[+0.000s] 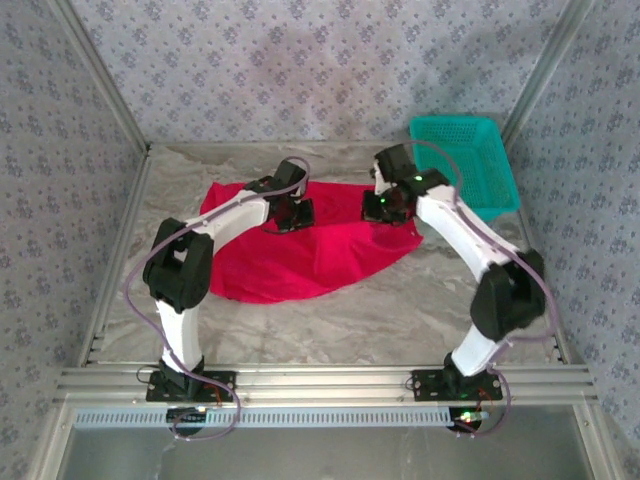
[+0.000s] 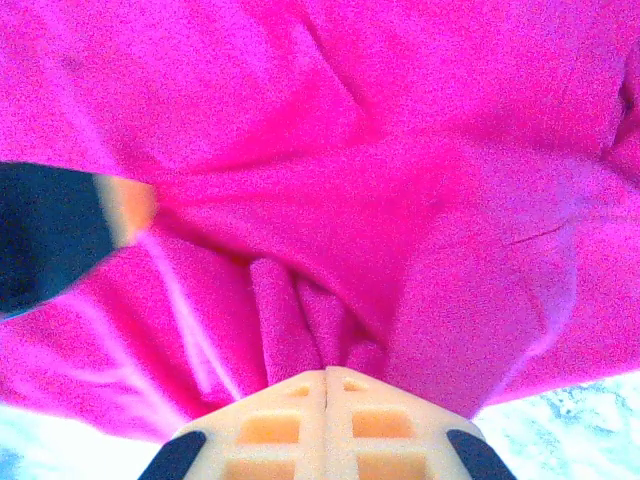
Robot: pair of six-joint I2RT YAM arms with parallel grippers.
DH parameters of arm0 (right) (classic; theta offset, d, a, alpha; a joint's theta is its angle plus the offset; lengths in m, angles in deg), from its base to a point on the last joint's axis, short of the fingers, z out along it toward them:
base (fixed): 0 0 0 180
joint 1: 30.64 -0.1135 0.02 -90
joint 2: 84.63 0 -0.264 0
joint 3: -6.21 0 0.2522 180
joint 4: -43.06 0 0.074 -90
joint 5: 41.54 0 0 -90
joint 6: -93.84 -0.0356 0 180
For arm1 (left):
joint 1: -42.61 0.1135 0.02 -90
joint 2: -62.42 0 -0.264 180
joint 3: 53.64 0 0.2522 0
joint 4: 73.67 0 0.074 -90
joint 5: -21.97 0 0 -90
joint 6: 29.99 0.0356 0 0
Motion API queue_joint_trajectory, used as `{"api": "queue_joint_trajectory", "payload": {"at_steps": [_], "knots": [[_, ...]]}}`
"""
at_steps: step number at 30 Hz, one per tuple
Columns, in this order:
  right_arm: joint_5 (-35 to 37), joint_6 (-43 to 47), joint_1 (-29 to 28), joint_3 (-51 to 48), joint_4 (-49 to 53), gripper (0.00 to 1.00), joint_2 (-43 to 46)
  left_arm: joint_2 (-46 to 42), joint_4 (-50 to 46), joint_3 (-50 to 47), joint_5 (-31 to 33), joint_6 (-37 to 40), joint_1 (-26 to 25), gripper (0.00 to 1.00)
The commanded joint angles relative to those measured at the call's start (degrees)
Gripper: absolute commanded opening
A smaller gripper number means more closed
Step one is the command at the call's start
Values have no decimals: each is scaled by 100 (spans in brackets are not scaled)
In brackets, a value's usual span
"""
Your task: Fold the inside-out t-shirt
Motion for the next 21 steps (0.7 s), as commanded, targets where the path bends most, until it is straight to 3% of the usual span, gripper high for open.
{"api": "queue_joint_trajectory", "payload": {"at_steps": [1,6,10,12,15,21], "knots": [[-801,-1,373,-671,-316,0,807,124,-12,149,8,75,16,0],[-1119,-290,947,-2388,-1566,0,1740,185,74,68,-45,5,-27,0],[-1156,-744,901,-3656,-2361,0,2024,155,167,41,-66,-68,-176,0],[-983,-1012,791,-4004,-2431,12,1911,152,217,71,-96,-116,-278,0],[-240,-1139,650,-3992,-2019,35,1732,160,293,122,-131,-154,-477,0],[692,-854,72,-2960,-1501,38,1644,205,254,177,-125,-161,-677,0]]}}
